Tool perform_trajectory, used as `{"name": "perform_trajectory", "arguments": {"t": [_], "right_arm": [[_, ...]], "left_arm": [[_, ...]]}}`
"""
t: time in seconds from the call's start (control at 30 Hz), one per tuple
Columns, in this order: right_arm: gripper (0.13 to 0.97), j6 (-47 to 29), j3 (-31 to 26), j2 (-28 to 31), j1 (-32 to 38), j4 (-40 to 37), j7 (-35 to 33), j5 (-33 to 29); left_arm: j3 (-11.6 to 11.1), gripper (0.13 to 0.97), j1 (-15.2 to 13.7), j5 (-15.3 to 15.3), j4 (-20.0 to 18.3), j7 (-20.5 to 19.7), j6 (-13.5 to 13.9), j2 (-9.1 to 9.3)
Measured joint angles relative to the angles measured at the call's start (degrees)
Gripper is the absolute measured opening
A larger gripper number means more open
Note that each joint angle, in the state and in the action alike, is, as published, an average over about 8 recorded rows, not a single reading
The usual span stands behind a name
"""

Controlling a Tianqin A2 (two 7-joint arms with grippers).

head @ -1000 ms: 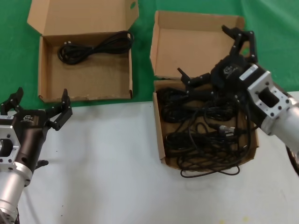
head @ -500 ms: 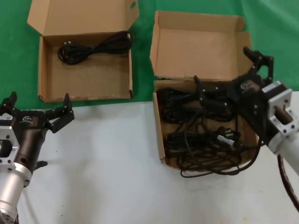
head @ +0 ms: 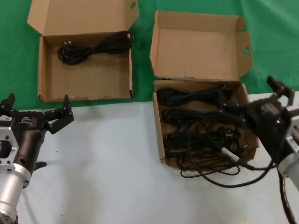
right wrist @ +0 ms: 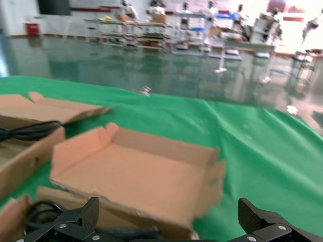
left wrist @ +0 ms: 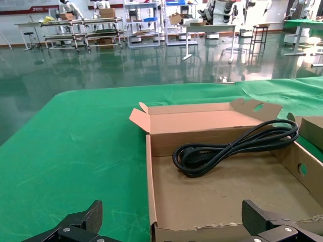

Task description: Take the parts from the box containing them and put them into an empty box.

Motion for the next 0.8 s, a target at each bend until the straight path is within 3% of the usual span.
{"name": "perform_trajectory", "arguments": {"t": [0.33,0.8], "right_arm": [[0.966,4.46,0.88,-0.28,-3.6,-1.28,-1.19,6.13],[0.966,4.76,0.94,-0.29,-3.84,-1.37,-1.27,6.54]], "left_arm": [[-0.04,0.966,0.07,-0.18,0.07,0.13,-0.17,-0.01],[-0.05,0.966,0.08,-0.19,0.07,0.14,-0.18,-0.01]]}}
